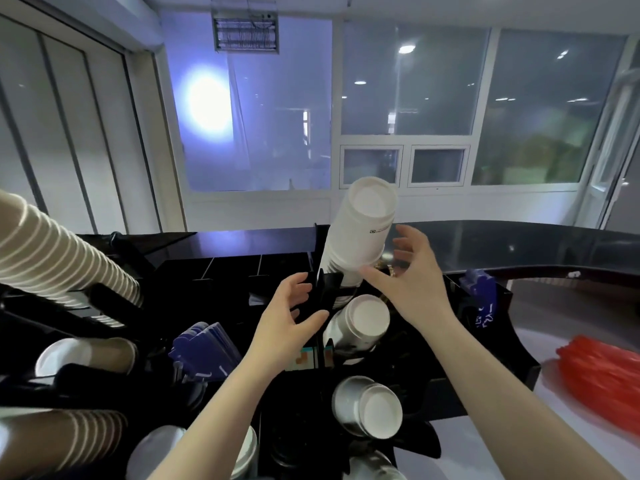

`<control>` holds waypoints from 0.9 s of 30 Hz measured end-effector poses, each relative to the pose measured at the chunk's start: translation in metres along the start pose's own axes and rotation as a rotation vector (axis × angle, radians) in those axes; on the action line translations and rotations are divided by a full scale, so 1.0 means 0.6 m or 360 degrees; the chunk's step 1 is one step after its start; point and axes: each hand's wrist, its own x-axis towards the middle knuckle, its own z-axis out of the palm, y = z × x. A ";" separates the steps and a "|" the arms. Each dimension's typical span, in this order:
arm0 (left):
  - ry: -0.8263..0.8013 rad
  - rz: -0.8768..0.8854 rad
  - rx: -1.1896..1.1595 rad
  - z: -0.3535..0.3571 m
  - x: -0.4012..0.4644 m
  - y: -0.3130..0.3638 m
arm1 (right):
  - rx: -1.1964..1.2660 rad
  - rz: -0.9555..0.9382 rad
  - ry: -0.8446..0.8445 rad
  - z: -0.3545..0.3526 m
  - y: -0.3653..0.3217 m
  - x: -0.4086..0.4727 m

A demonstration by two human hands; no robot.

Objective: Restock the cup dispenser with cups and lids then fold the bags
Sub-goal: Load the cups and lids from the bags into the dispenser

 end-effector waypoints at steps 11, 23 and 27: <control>-0.0200 0.0390 -0.0048 0.050 0.124 0.026 | -0.0037 0.0086 -0.0274 0.048 -0.002 0.074; -0.0019 0.0065 0.0156 0.065 0.130 0.012 | 0.0191 -0.0100 0.0022 0.046 -0.010 0.069; -0.0077 0.0081 0.0187 0.055 0.131 0.026 | 0.0186 -0.0174 -0.0016 0.039 -0.039 0.062</control>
